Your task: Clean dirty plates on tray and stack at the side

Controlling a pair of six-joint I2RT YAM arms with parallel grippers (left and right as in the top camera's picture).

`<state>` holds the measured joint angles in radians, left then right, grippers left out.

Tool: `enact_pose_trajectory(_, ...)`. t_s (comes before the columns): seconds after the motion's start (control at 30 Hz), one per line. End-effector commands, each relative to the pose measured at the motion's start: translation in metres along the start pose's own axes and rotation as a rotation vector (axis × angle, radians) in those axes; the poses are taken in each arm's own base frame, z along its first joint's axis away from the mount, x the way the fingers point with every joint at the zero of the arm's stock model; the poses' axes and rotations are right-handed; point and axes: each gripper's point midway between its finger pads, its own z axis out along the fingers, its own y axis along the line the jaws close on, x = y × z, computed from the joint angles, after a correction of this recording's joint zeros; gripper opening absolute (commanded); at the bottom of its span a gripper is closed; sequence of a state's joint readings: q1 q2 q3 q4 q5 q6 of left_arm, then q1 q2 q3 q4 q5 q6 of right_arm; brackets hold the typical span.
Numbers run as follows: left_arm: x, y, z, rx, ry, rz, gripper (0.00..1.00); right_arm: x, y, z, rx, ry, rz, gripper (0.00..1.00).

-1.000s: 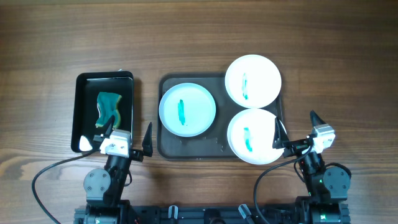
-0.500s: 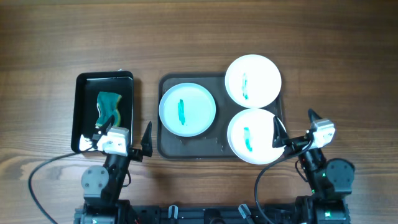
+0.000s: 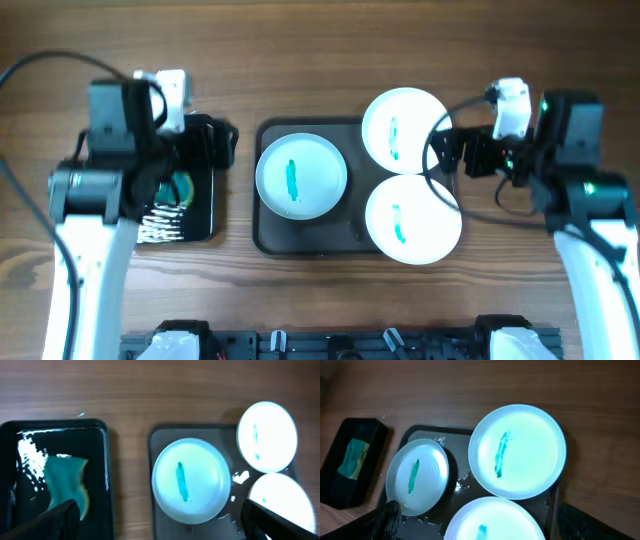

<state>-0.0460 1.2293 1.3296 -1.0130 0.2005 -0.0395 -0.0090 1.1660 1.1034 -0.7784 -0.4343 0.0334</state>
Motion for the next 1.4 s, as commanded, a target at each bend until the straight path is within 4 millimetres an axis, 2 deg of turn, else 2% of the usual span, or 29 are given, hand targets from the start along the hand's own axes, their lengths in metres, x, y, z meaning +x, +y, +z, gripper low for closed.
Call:
enact_pose_trajectory(0.0,-0.003,-0.017,0.019,0.111,0.068,-0.034,1.00,-0.001,0.019,0.017,-0.148,0.051,0.062,0.99)
enact_pose_trajectory(0.1,0.002,-0.024,0.033,0.166,0.118,-0.049,1.00,0.014,0.015,0.045,-0.116,0.147,0.132,0.82)
enact_pose_trajectory(0.13,0.001,-0.024,0.034,0.166,0.118,-0.048,1.00,0.020,0.016,0.056,-0.090,0.183,0.153,0.80)
enact_pose_trajectory(0.2,0.001,-0.024,0.034,0.166,0.118,-0.049,1.00,0.030,0.028,0.079,-0.042,0.262,0.170,0.73)
enact_pose_trajectory(0.27,-0.001,-0.020,0.035,0.142,0.110,-0.087,1.00,0.038,0.049,0.107,-0.045,0.355,0.184,0.67)
enact_pose_trajectory(0.33,0.001,0.006,0.037,-0.019,0.106,-0.226,1.00,0.047,0.064,0.134,-0.037,0.439,0.170,0.53)
enact_pose_trajectory(0.4,0.010,0.038,0.033,-0.209,0.109,-0.334,1.00,0.063,0.069,0.162,-0.005,0.515,0.144,0.43)
enact_pose_trajectory(0.53,0.020,0.044,0.034,-0.249,0.144,-0.338,1.00,0.091,0.065,0.193,0.011,0.595,0.135,0.29)
enact_pose_trajectory(0.67,0.028,0.055,0.049,-0.292,0.199,-0.371,1.00,0.116,0.071,0.220,0.005,0.643,0.079,0.29)
enact_pose_trajectory(0.87,0.041,0.082,0.067,-0.344,0.283,-0.429,1.00,0.127,0.074,0.235,0.003,0.649,0.048,0.27)
enact_pose_trajectory(0.93,0.043,0.090,0.070,-0.355,0.298,-0.440,1.00,0.133,0.072,0.242,0.018,0.656,0.074,0.14)
enact_pose_trajectory(1.0,0.044,0.099,0.074,-0.365,0.307,-0.445,1.00,0.138,0.074,0.247,0.032,0.662,0.113,0.08)
enact_pose_trajectory(1.07,0.049,0.111,0.080,-0.383,0.332,-0.476,1.00,0.139,0.075,0.250,0.041,0.655,0.113,0.07)
enact_pose_trajectory(1.1,0.052,0.115,0.083,-0.388,0.345,-0.483,1.00,0.138,0.070,0.250,0.075,0.648,0.137,0.04)
enact_pose_trajectory(1.2,0.063,0.120,0.099,-0.400,0.410,-0.488,1.00,0.138,0.064,0.250,0.121,0.639,0.169,0.04)
enact_pose_trajectory(1.37,0.080,0.138,0.126,-0.452,0.501,-0.414,0.92,0.137,0.065,0.251,0.119,0.635,0.170,0.04)
